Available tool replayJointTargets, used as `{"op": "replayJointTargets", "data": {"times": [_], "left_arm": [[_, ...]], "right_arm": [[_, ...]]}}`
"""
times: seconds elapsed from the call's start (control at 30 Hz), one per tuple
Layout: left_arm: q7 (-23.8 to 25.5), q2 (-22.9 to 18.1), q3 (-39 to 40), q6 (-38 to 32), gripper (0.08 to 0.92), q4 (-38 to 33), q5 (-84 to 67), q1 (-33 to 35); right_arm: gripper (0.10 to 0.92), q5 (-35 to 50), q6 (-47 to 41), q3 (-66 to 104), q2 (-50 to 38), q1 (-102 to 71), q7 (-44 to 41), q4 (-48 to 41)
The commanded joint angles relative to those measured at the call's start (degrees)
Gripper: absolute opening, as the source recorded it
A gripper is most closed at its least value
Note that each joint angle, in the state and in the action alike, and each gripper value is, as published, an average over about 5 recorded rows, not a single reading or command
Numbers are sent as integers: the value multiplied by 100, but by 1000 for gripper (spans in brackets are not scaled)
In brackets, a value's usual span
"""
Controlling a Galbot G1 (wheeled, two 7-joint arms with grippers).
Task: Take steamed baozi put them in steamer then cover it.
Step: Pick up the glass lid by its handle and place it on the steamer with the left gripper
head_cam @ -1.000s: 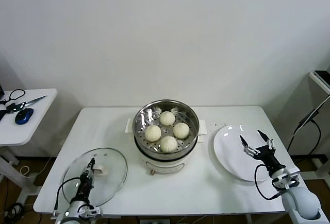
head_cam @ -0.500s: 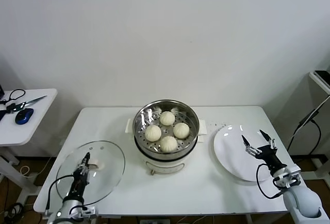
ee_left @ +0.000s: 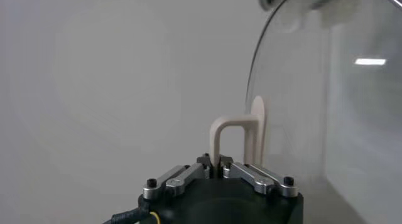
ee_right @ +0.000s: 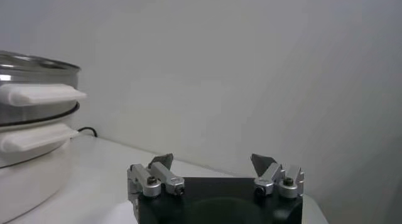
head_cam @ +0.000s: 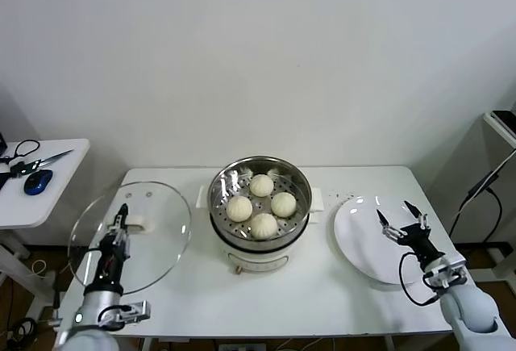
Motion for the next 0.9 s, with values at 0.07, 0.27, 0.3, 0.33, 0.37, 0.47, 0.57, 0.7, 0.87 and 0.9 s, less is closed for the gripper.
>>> {"op": "replayJointTargets", "data": {"times": [0.07, 0.27, 0.3, 0.33, 0.37, 0.47, 0.57, 0.7, 0.87, 0.9], "left_arm": [[920, 1663, 1474, 1807, 150, -808, -210, -1060], [1908, 1712, 2606, 2311, 150, -728, 120, -2104], [2093, 1651, 2754, 2372, 150, -715, 191, -2264], [2259, 1557, 2898, 2426, 150, -683, 257, -2448], [2373, 1453, 3021, 2485, 150, -643, 299, -2625], [2624, 1099, 3334, 2623, 150, -448, 398, -3177], [2800, 793, 3623, 2761, 150, -240, 478, -3648], [3002, 355, 3969, 2806, 150, 69, 776, -4031], [3022, -334, 4215, 2806, 150, 608, 1127, -4186], [2989, -490, 4240, 2806, 150, 698, 1175, -4187]], "right_arm": [[823, -135, 9, -164, 14, 302, -4, -280], [823, -234, 0, -200, 55, 383, -44, -379], [823, -249, 1, -200, 64, 389, -47, -388], [823, -263, 3, -199, 74, 394, -48, -397], [823, -280, 6, -196, 84, 398, -48, -408], [823, -316, 15, -176, 107, 393, -47, -434], [823, -337, 24, -127, 116, 360, -47, -443], [823, -354, 39, -31, 111, 308, -48, -460], [823, -358, 65, 71, 97, 264, -55, -478], [823, -358, 71, 89, 94, 251, -58, -476]]}}
